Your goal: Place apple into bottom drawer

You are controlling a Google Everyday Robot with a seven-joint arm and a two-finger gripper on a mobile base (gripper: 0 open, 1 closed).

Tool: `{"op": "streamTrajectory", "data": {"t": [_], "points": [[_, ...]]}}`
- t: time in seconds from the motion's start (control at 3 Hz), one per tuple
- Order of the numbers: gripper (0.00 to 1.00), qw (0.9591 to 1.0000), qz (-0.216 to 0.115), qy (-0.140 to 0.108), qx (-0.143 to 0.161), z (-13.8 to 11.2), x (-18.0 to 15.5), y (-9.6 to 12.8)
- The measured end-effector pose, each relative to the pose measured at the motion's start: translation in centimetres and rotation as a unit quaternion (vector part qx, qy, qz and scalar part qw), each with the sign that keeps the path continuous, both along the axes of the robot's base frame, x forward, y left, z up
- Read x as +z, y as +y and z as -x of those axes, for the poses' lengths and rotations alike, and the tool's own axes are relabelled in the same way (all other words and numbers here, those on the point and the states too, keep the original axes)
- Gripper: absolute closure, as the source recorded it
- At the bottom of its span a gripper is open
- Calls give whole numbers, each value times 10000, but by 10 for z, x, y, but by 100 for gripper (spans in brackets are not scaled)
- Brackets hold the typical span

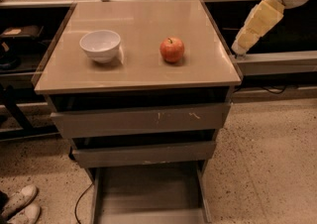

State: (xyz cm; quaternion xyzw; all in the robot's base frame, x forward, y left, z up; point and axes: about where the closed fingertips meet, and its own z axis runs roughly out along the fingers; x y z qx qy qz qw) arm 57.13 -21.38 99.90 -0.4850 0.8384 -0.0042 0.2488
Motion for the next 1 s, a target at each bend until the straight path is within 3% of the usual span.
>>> {"op": "streamTrajectory", "data": {"t": [0.33,0.67,1.0], "points": [[0,9991,-343,113,-223,-46,-17,6],[0,9989,-374,111,-242,-54,-20,5],[0,9988,-456,101,-107,-58,-30,19]]}}
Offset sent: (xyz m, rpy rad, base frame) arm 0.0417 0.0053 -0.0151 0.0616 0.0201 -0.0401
